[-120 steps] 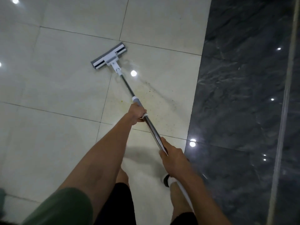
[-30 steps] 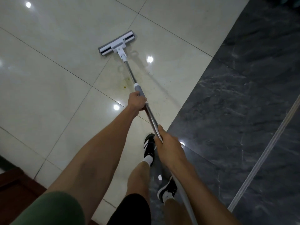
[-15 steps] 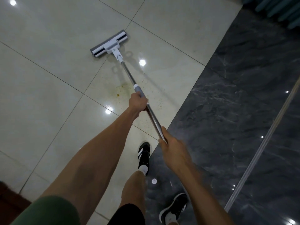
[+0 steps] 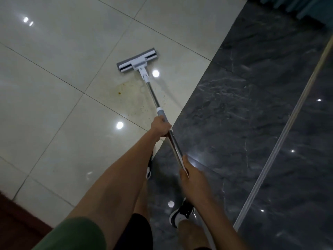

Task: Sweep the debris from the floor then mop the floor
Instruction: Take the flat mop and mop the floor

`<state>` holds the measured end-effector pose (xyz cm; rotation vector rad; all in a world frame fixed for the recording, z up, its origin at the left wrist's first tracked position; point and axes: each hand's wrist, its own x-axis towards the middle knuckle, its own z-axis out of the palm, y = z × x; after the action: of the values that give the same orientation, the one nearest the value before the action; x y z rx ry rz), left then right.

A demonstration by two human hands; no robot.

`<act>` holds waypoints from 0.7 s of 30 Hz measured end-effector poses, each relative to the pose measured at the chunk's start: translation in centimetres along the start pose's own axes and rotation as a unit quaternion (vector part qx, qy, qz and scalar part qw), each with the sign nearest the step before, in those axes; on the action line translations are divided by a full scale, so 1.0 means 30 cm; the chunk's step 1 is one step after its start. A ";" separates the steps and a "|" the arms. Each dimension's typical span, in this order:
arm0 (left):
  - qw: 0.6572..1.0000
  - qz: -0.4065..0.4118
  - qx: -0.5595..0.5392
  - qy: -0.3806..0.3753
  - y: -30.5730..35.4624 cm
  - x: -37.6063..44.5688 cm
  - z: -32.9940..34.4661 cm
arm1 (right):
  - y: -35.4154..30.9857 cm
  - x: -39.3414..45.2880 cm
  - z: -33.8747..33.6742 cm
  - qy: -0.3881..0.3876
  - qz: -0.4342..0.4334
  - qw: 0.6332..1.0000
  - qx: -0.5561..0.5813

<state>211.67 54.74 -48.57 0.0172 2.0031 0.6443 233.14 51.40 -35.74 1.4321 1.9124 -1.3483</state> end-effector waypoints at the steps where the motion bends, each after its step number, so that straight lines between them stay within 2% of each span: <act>1: 1.000 -0.003 -0.002 0.000 -0.026 -0.042 0.044 | 0.053 -0.034 -0.006 -0.001 -0.006 1.000 0.003; 5: 0.997 0.027 0.065 0.000 -0.126 -0.179 0.191 | 0.235 -0.159 -0.031 -0.005 -0.015 1.000 0.002; 7: 0.998 0.030 0.063 0.007 -0.164 -0.232 0.240 | 0.298 -0.212 -0.042 -0.010 -0.027 1.000 0.007; 11: 0.999 0.009 -0.043 -0.004 -0.215 -0.331 0.325 | 0.407 -0.289 -0.064 -0.006 -0.041 0.999 0.005; 16: 0.995 -0.014 -0.097 -0.022 -0.289 -0.446 0.487 | 0.573 -0.382 -0.115 -0.008 -0.012 1.000 -0.002; 21: 0.990 -0.021 -0.140 0.021 -0.344 -0.476 0.557 | 0.633 -0.414 -0.119 -0.020 -0.039 0.999 -0.019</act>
<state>235.29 49.17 -47.67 -0.2085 1.9309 0.8990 255.79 48.38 -33.27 1.3152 1.9755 -1.3561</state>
